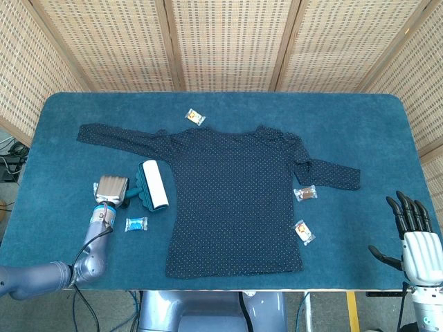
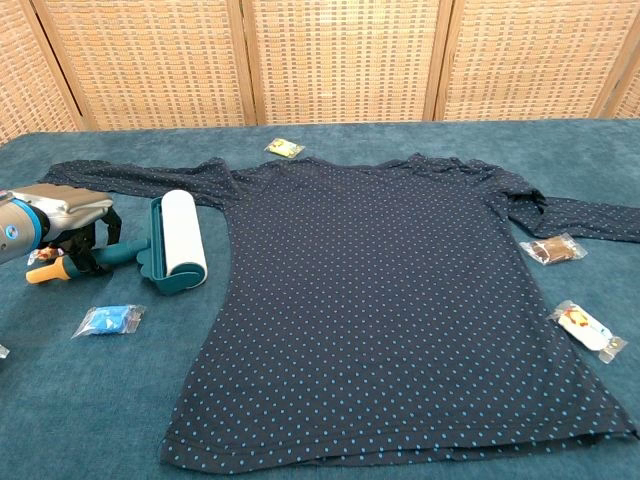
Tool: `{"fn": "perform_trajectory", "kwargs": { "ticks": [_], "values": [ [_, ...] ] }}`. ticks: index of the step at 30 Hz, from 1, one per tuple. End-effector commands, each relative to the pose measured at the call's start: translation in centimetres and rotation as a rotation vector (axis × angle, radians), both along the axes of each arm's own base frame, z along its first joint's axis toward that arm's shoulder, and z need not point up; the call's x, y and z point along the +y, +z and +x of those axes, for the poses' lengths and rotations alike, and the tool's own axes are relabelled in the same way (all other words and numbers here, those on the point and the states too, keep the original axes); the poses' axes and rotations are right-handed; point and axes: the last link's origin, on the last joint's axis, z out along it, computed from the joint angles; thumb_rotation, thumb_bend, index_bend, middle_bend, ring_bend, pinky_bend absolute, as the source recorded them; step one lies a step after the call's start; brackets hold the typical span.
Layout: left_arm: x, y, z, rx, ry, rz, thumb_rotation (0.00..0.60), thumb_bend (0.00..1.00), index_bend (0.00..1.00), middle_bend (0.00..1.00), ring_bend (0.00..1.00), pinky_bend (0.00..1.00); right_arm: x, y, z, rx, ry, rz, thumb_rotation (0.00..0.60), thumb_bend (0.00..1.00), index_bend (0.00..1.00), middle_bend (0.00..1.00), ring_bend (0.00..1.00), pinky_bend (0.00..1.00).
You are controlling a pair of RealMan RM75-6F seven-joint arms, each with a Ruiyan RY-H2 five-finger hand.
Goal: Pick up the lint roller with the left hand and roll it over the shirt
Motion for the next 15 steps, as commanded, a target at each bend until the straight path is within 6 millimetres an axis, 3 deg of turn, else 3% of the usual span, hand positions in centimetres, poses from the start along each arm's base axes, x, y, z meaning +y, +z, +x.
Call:
{"fn": "perform_trajectory", "kwargs": {
  "ticks": [1,10,15],
  "values": [
    [0.0,0.2,0.2,0.011,-0.041,0.015,0.6,0.88,0.83,0.9,0.82,0.73,0.0,0.0,0.0,-0.001,-0.001,0.001,0.6,0.13,0.01,0.0,0.0,0.0],
    [0.5,3.3,2.0,0.152,-0.229,0.032,0.6,0.87,0.85,0.9,0.82,0.73,0.0,0.1,-0.1,-0.008,-0.003,-0.002,0.6,0.13,0.03,0.0,0.0,0.0],
    [0.5,5.0,3.2,0.169,-0.275,-0.064,0.6,0.81,0.85,0.9,0.82,0.72,0.0,0.1,-0.2,-0.009,-0.006,0.002,0.6,0.13,0.04,0.0,0.0,0.0]
  ]
}}
